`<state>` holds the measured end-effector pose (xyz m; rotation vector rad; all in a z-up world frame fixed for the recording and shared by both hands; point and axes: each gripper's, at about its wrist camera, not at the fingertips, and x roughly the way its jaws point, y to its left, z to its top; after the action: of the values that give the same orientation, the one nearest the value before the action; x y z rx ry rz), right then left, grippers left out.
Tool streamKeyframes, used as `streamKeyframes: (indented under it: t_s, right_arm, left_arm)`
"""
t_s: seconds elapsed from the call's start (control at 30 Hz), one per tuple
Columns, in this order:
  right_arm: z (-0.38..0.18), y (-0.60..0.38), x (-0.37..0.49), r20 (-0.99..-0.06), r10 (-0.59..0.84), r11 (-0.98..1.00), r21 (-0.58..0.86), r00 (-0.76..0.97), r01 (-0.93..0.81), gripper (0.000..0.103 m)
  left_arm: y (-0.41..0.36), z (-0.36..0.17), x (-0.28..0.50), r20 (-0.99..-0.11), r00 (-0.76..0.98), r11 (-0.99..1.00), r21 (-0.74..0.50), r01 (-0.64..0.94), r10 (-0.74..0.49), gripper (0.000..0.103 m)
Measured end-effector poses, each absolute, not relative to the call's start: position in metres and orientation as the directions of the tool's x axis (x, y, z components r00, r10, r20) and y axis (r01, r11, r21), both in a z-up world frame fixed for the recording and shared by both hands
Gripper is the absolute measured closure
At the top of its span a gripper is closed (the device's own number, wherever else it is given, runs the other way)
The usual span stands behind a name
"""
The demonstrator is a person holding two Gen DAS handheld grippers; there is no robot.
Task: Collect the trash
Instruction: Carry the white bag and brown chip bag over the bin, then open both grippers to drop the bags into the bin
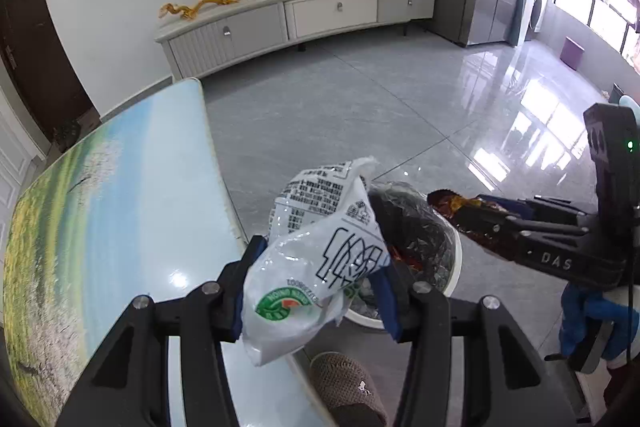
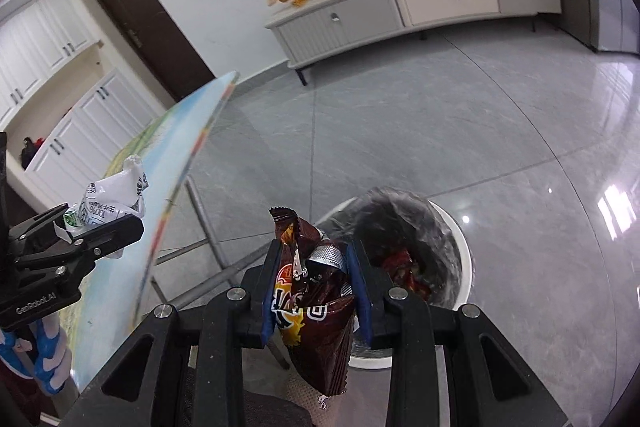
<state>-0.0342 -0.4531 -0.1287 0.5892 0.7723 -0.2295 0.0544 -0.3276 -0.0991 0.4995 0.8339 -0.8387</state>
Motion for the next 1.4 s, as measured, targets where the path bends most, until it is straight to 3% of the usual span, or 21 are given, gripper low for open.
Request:
streamKeyframes:
  t_s: [0.3,0.47,0.63,0.87,1.4]
  right_arm:
    - [-0.154,-0.477,-0.020,-0.769,-0.012,0.753,0.414,0.640,0.511,0.066]
    - [-0.164,-0.487,-0.018,-0.789,-0.023,0.718,0.414,0.614,0.559,0.051]
    - [-0.167,-0.493,-0.020,-0.799,-0.043,0.697,0.407,0.600,0.591,0.048]
    - [-0.167,-0.489,-0.019,-0.807,-0.058,0.692,0.391,0.588,0.606,0.043]
    - [-0.170,-0.482,-0.010,-0.833,-0.006,0.686,0.399,0.553,0.609,0.034]
  left_arm:
    - [-0.369,-0.123,0.068,-0.843,0.295,0.557,-0.007,0.831,-0.450,0.053]
    - [-0.377,-0.131,0.084,-0.854,0.198,0.559,-0.124,0.820,-0.480,0.051]
    - [-0.382,-0.131,0.093,-0.850,0.151,0.550,-0.181,0.815,-0.504,0.049]
    - [-0.384,-0.131,0.097,-0.844,0.125,0.543,-0.216,0.811,-0.522,0.043]
    - [-0.365,-0.120,0.105,-0.827,0.154,0.573,-0.228,0.787,-0.541,0.042]
